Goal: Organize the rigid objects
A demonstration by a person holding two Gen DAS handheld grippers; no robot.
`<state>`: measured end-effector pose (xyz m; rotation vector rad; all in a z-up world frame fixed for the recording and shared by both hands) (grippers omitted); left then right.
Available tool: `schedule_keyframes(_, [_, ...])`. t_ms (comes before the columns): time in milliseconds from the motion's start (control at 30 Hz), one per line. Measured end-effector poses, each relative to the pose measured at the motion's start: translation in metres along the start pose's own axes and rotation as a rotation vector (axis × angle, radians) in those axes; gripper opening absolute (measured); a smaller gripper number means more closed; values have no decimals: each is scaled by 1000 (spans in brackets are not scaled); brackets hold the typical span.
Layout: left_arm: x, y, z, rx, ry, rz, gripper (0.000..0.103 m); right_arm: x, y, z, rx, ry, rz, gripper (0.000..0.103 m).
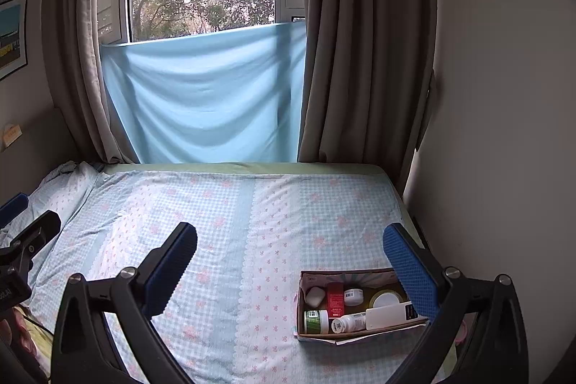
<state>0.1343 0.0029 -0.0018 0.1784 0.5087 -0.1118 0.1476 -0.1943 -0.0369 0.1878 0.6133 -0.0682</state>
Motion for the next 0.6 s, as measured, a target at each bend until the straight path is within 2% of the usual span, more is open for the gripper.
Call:
schedule_keyframes(400, [-2, 10, 4, -16, -46, 68, 103, 3, 1, 2, -3, 4, -1, 103])
schedule_keyframes(600, [5, 9, 1, -12, -57, 45, 103, 14, 6, 5, -6, 21, -4, 103])
Point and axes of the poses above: each gripper's, at about its wrist camera, not at the fingertips, and x roughly the way its jaws point, y to its left, z to its top, the point moved 10 cm from there along x, roughly the way its jaws point, and after that the axes turned 11 degrees about x, right-handed, at the moved point
